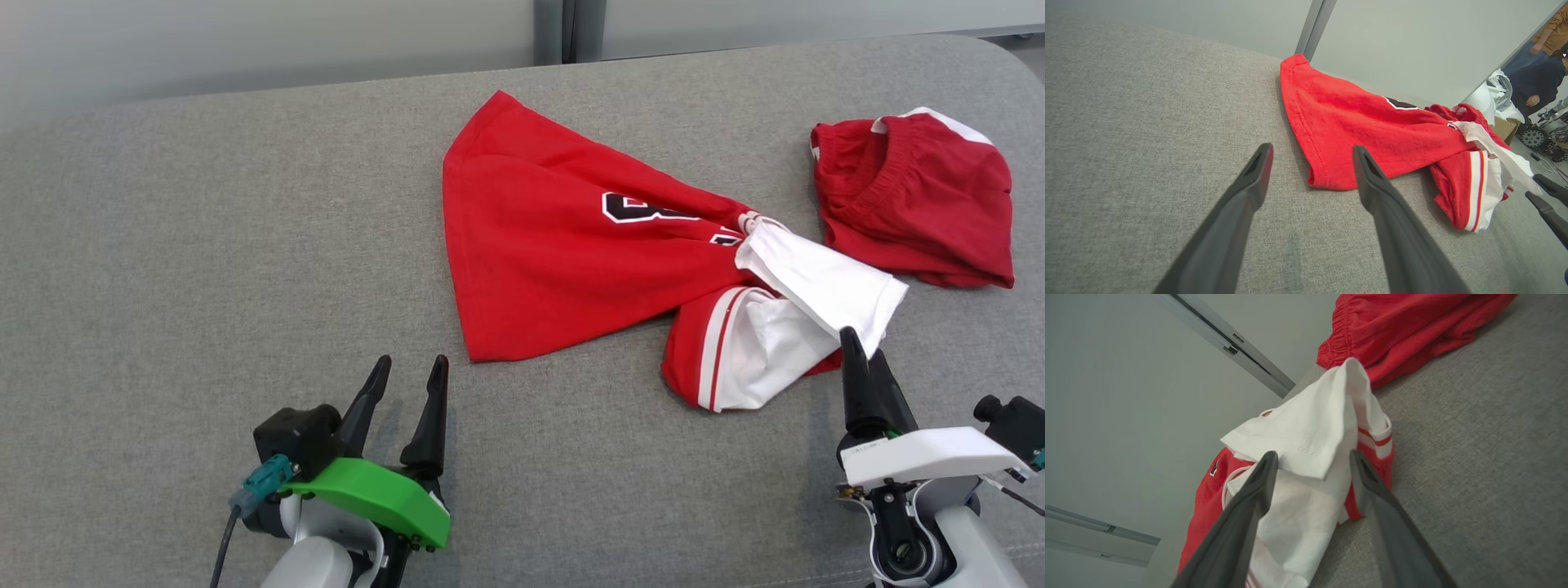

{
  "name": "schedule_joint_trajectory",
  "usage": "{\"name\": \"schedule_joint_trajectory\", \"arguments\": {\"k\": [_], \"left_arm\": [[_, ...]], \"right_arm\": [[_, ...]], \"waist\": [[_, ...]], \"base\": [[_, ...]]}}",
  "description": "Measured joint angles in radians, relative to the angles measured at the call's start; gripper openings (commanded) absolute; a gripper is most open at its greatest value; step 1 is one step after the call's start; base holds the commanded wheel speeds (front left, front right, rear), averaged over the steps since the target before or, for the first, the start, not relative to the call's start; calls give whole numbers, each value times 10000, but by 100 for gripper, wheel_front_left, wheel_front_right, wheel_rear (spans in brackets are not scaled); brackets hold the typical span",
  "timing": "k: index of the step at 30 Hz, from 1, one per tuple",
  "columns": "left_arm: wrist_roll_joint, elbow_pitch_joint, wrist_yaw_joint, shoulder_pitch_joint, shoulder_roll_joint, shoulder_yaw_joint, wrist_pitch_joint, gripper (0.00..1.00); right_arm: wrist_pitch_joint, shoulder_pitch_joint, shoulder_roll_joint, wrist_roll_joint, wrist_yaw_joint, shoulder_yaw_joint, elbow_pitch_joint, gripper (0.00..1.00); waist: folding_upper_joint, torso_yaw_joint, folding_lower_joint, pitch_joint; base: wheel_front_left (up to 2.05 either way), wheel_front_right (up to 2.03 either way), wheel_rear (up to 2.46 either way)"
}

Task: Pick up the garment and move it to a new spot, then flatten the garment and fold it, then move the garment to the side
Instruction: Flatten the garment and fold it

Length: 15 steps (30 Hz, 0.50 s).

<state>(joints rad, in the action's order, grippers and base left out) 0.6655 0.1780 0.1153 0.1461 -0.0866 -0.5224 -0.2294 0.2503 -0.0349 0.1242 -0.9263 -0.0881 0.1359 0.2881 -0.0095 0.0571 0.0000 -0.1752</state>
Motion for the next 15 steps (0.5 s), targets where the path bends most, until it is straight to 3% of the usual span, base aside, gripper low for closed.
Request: {"name": "schedule_joint_trajectory", "arguments": {"k": [4,6,11,15], "left_arm": [[0,0,0,0,0,2,0,100],[0,0,2,-2,0,6,0,100],[0,0,2,-4,0,8,4,100],[2,13,2,-12,0,12,15,100]], "right_arm": [[0,-90,8,-123,-84,-71,73,69],[-2,-188,15,-226,-86,-94,127,56],[-2,-362,102,-249,-167,-73,222,36],[-15,-462,215,-247,-173,-4,268,0]], "waist": [[0,-28,0,15],[0,-34,0,25],[0,-35,0,64],[0,-39,0,107]], "base": [[0,0,0],[0,0,0],[0,0,0],[0,0,0]]}}
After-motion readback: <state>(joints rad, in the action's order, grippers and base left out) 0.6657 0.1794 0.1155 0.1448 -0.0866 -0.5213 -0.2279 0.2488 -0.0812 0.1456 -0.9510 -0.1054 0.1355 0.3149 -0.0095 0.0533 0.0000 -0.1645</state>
